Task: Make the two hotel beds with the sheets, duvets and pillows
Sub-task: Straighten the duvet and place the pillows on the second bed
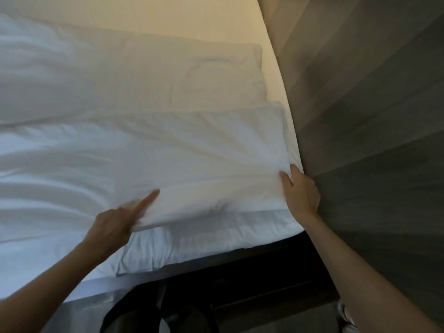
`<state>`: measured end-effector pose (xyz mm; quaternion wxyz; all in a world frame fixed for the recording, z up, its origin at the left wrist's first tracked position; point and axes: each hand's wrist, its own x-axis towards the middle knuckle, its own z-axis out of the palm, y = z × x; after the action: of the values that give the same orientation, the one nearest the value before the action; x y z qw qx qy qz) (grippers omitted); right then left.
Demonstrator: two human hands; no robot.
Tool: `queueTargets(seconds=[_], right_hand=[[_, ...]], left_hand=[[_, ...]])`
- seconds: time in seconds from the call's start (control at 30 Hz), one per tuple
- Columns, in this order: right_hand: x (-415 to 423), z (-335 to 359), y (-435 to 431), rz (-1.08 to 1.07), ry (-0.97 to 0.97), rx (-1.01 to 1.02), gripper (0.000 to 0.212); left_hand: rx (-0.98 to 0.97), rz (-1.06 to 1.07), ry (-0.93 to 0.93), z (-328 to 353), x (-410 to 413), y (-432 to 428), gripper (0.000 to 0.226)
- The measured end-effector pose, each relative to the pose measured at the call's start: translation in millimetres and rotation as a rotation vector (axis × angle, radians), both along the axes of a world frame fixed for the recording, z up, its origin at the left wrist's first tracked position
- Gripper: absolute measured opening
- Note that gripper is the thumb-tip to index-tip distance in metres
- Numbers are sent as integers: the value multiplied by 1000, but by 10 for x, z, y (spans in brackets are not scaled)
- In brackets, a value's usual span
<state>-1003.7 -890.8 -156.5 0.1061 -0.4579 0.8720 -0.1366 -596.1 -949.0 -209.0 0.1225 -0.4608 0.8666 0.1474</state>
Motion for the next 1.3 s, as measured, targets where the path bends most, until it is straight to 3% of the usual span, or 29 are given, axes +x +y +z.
queueTargets(seconds=[0.1,0.17,0.27,0.37,0.43,0.53,0.6,0.7,0.8,0.9,1.0,1.2,1.3], right_hand=[[-71,-278,-8,-169,-188,280,29],[-56,-393,-20,-183,-273,428,50],[-58,-522,21,-230,-471,374,69],[-52,-552,11,-414,-660,256,64],[-32,-493,-34,-342,-553,126,45],[-67,-354,-80,-141,-426,-180,17],[-160,-394,-62,-107,-410,-192,13],[-180,-616,-39,-233,-425,-42,20],[117,-635,-184,-286,-226,-41,59],[578,-538,-424,152,-73,-153,71],[1002,-643,-727,438,-77,-67,70],[775,-1192,-1159,677,252,178,61],[139,-1291,-1154,572,291,279,69]], left_hand=[[225,-11,-231,-82,-149,132,108],[218,8,-352,-25,-337,148,91],[50,239,-126,117,-627,51,50],[-130,192,215,89,-841,-114,39],[-159,152,251,35,-1017,-226,48],[-37,168,140,-13,-1382,-321,60],[14,144,70,-133,-1551,-324,64],[119,155,-64,-383,-1611,-260,67],[29,198,42,-515,-1570,-225,69],[-143,212,165,-528,-1515,-308,65],[-169,309,212,-558,-1432,-494,64],[-242,183,47,-723,-1223,-1030,84],[-203,177,8,-707,-1300,-1227,89]])
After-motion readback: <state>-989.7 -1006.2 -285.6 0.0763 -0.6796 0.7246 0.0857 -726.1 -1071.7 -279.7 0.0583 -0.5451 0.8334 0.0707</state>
